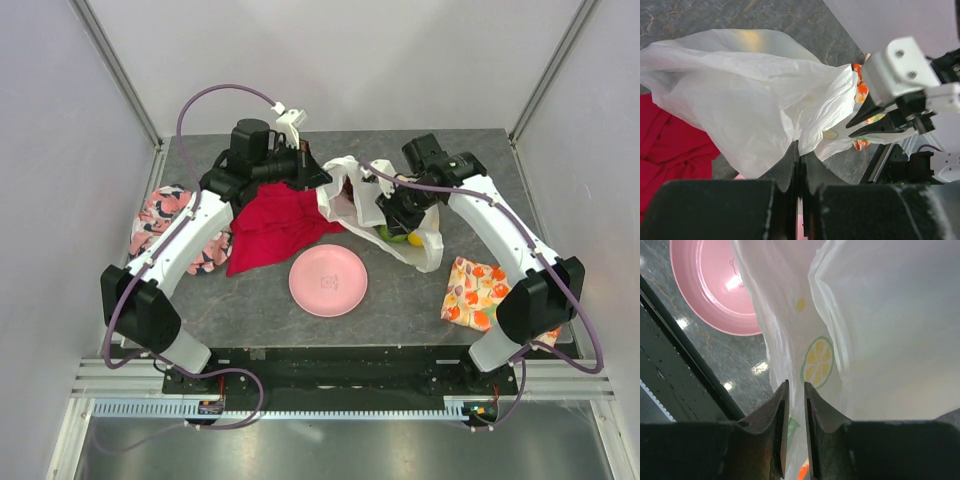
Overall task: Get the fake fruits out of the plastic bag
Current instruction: Take out the fake fruit from the plastic bag.
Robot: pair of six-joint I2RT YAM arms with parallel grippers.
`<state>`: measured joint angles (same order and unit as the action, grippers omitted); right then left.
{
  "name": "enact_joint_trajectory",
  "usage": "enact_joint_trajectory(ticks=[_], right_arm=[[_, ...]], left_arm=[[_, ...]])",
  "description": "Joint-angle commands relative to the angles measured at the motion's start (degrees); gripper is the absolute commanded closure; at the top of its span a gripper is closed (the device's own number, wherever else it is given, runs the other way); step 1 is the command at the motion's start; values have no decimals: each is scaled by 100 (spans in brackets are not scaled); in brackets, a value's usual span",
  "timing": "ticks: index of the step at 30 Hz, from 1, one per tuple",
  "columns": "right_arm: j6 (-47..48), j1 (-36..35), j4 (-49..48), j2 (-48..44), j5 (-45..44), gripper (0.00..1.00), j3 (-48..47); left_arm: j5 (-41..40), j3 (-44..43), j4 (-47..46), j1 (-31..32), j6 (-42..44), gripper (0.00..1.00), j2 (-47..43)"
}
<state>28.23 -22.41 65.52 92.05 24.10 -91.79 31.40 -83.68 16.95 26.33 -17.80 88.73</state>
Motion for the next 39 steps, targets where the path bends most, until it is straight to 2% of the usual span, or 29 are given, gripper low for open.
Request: enact_joint_trajectory(ticks=[1, 3, 5, 8, 9, 12, 20, 24, 26, 27, 29, 30, 33, 39], right_arm=[[236, -35, -205, 85, -569, 76, 493], [183, -35, -390, 155, -765, 77, 661], [-27, -35, -626, 313, -1353, 76, 758], [-449, -26, -1205, 533, -1924, 56, 829], [-659, -26, -1312, 577, -1996, 41, 803], [-1055, -17, -1611, 849, -2374, 23, 611], [-1232, 18, -1682, 1991, -2427, 22, -146], [-1276, 9, -1753, 2500, -2480, 18, -278], [-1267, 18, -1761, 2624, -2594, 19, -331], [-1241, 26, -1753, 2669, -2673, 28, -331], [-1197, 53, -1762, 2582, -2787, 39, -322], [-1179, 70, -1779, 2364, -2814, 48, -313], [-1109, 132, -1762, 1557, -2657, 58, -252], [-872, 45, -1209, -280, -1128, 61, -252]], left_arm=[[-143, -166, -139, -40, -373, 98, 48], [-108, -131, -157, -40, -364, 99, 39], [-73, -105, -166, -40, -312, 99, 31], [67, -26, -209, -40, -215, 98, 57], [103, 0, -227, -40, -154, 98, 57], [226, 88, -236, -40, -66, 98, 66], [314, 255, -280, -40, 49, 99, 118], [376, 229, -289, -40, 93, 98, 180], [376, 212, -289, -40, 110, 98, 206], [367, 203, -280, -40, 119, 98, 215], [350, 177, -297, -40, 119, 98, 232], [332, 177, -315, -40, 119, 99, 250], [314, 150, -376, -40, 84, 98, 320], [139, -157, -412, -40, 128, 98, 531]])
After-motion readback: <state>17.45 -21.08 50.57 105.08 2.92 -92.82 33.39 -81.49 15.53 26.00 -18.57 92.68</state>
